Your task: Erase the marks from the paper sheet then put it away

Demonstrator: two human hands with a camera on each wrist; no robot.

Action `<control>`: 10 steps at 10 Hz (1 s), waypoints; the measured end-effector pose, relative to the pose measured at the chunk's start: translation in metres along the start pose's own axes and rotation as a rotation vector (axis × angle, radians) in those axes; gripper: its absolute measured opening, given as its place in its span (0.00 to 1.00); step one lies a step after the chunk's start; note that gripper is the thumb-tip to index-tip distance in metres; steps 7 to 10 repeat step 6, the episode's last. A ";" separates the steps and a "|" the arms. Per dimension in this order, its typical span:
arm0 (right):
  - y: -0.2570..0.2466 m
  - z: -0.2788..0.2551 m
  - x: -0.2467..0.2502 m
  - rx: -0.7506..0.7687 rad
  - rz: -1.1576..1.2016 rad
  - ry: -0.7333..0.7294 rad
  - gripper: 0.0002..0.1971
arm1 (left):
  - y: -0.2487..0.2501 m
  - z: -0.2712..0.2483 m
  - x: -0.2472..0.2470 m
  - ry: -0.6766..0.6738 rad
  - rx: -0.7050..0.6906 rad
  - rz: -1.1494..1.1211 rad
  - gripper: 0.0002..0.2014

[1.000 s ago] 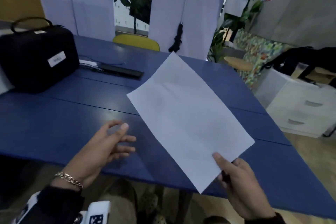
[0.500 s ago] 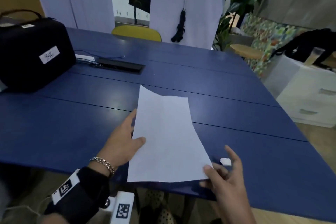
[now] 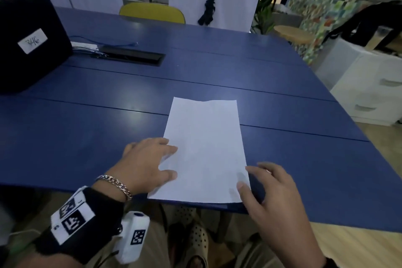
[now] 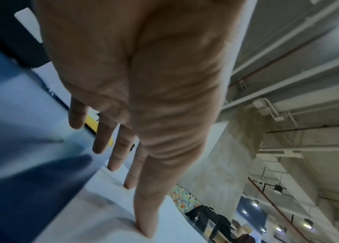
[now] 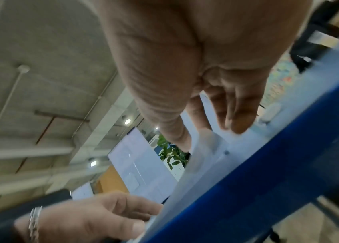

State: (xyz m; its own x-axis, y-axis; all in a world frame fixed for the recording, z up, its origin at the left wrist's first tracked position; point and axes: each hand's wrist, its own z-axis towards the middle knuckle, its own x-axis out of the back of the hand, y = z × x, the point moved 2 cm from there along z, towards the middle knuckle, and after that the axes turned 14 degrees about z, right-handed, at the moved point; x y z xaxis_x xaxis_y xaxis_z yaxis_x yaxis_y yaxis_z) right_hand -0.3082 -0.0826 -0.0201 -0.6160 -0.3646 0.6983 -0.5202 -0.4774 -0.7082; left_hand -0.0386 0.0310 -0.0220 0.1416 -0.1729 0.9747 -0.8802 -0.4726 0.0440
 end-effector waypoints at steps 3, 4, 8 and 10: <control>0.014 0.001 -0.031 0.124 -0.187 -0.068 0.12 | -0.005 0.003 -0.007 -0.024 -0.015 0.027 0.32; 0.014 -0.001 -0.035 0.155 -0.224 -0.025 0.11 | -0.004 0.001 -0.011 -0.016 -0.009 0.020 0.33; 0.012 -0.008 -0.014 0.126 0.088 0.091 0.05 | -0.028 -0.027 -0.004 0.377 0.072 -0.519 0.26; 0.012 -0.008 -0.014 0.126 0.088 0.091 0.05 | -0.028 -0.027 -0.004 0.377 0.072 -0.519 0.26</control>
